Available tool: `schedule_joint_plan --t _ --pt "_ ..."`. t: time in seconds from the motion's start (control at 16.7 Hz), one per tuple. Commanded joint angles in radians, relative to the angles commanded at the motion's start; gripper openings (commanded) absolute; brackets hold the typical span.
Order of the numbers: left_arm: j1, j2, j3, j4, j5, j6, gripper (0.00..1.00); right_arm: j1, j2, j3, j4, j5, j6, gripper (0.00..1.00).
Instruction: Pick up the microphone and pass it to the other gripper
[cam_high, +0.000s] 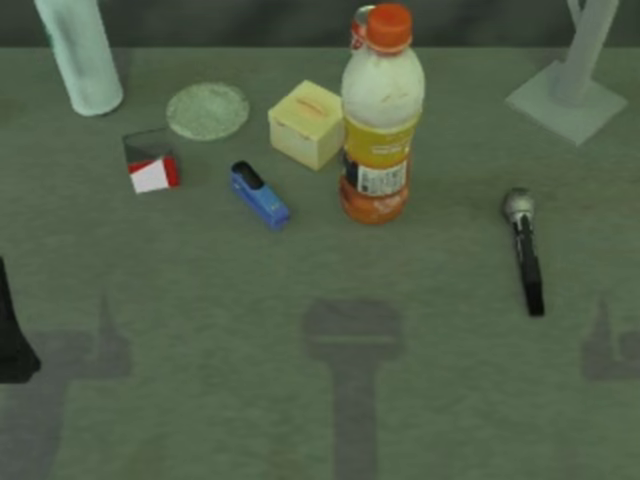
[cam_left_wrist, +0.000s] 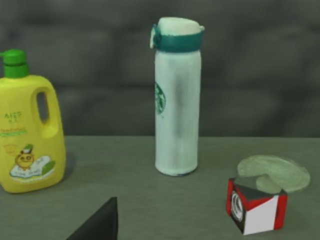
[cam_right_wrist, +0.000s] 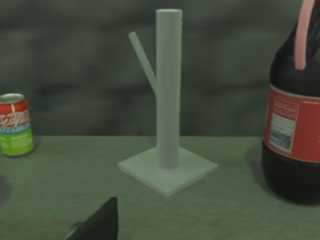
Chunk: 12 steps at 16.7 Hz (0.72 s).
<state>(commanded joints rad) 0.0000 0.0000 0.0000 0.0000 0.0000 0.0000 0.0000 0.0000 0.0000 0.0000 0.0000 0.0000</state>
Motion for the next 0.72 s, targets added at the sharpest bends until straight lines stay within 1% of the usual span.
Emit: schedule_joint_plan --t 0.18,0.36,0.54,0.72 --pt "0.000 0.000 0.000 0.000 0.000 0.000 1.00 0.003 0.010 0.010 -0.006 0.000 0.002 1.00" --pt "0.000 0.000 0.000 0.000 0.000 0.000 1.00 0.022 0.104 0.102 -0.064 0.000 0.023 1.00" --pt "0.000 0.000 0.000 0.000 0.000 0.000 1.00 0.054 0.295 0.269 -0.168 0.004 0.059 1.00" --pt "0.000 0.000 0.000 0.000 0.000 0.000 1.00 0.094 0.576 0.479 -0.306 0.010 0.105 1.00"
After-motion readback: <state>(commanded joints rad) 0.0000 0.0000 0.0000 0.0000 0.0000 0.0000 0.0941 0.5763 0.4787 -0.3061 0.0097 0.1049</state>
